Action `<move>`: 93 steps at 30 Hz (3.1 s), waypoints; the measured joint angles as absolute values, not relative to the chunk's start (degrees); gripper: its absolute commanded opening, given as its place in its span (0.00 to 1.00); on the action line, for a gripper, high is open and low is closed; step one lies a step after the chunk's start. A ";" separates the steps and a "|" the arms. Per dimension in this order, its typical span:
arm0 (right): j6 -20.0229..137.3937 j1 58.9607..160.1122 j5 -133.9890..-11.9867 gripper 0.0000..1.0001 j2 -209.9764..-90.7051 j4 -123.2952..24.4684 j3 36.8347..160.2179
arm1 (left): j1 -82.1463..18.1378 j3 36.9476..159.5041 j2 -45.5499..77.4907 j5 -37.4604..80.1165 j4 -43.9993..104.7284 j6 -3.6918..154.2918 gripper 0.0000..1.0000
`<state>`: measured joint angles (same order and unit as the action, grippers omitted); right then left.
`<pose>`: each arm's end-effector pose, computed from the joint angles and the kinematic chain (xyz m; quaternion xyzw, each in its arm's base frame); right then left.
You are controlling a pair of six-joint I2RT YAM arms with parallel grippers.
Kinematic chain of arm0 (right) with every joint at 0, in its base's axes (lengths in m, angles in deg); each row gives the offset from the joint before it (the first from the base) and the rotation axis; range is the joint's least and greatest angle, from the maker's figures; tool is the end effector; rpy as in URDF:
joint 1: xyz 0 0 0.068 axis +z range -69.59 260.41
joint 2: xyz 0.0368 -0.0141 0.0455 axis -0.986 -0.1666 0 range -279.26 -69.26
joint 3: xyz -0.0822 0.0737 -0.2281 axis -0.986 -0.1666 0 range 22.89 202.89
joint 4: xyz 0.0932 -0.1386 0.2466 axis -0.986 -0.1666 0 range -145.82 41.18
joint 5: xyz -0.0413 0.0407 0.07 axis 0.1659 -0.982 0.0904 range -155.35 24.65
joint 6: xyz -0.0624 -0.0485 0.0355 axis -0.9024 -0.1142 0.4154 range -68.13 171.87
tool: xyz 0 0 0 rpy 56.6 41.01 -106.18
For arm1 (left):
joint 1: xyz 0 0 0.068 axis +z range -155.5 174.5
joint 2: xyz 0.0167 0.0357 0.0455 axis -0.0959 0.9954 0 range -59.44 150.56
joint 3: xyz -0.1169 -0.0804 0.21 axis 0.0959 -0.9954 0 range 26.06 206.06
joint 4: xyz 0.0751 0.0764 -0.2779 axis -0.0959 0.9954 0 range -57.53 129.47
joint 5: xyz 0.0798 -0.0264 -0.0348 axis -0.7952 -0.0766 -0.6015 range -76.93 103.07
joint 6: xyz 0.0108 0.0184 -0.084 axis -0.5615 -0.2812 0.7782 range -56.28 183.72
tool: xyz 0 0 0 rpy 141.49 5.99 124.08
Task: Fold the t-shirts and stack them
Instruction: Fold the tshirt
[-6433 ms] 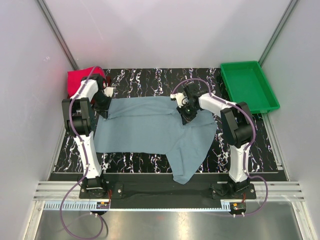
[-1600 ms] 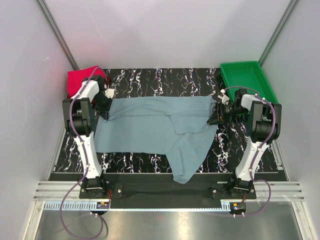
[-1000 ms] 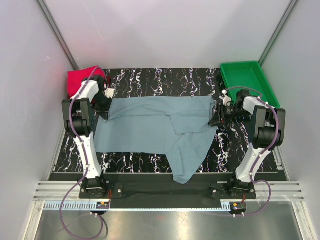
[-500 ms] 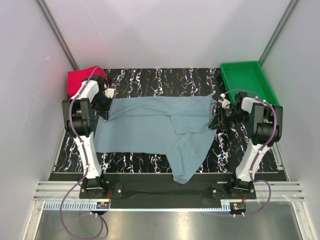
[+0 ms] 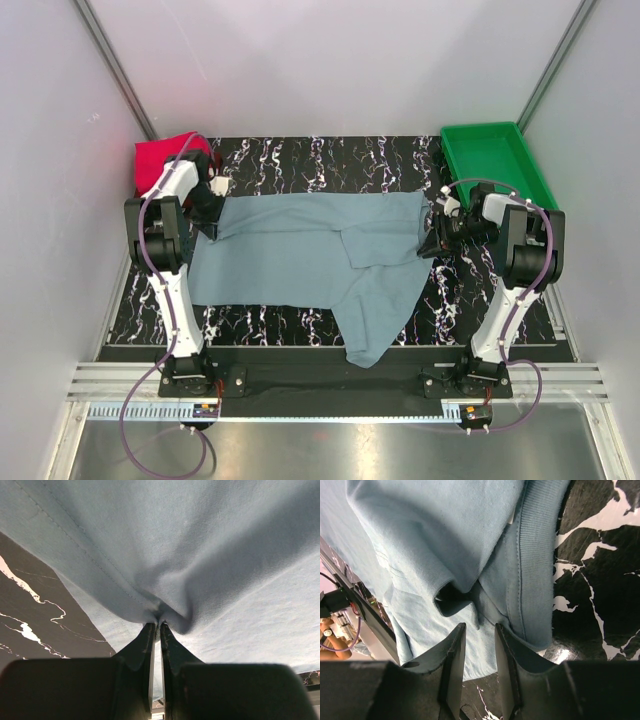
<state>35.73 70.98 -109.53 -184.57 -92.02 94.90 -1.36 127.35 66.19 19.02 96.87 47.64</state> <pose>0.3833 -0.0095 0.0546 -0.0657 0.9239 0.3604 0.1107 0.4478 0.0245 0.0994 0.1044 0.9931 -0.0492 0.0199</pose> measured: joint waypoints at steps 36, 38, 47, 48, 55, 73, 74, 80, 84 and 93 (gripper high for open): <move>34.68 74.45 -109.09 0.04 -184.98 -94.64 95.86 | -1.56 128.05 66.19 19.04 97.00 47.64 0.09; 34.64 74.39 -108.92 0.04 -184.33 -95.45 96.10 | -1.58 128.05 66.19 19.07 96.98 47.64 0.09; 34.05 74.34 -110.67 0.07 -183.21 -101.50 99.25 | -1.65 128.49 66.19 19.11 97.00 47.67 0.09; 33.87 74.34 -111.10 0.08 -183.21 -102.73 99.51 | -1.65 128.73 66.19 19.11 97.02 47.67 0.09; 32.10 74.34 -111.04 0.27 -183.23 -107.41 99.77 | -1.71 129.60 66.21 19.37 96.98 47.67 0.09; 31.53 74.34 -108.00 0.31 -183.98 -105.92 99.58 | -1.76 129.84 66.21 19.35 97.00 47.67 0.09; 31.47 74.34 -107.80 0.31 -183.98 -105.66 99.45 | -1.76 129.84 66.21 19.35 97.00 47.67 0.09; 31.05 74.34 -106.36 0.32 -183.98 -105.09 98.13 | -1.76 129.84 66.21 19.35 97.00 47.67 0.09; 31.10 74.34 -106.27 0.31 -184.00 -104.83 97.72 | -1.76 129.84 66.21 19.35 97.00 47.67 0.09; 30.99 74.34 -104.83 0.31 -184.59 -104.13 97.72 | -1.76 129.84 66.21 19.35 97.02 47.67 0.09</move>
<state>30.99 74.34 -104.83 -184.59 -104.13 97.72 -1.76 129.84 66.21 19.35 97.02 47.67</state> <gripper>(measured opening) 0.312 0.093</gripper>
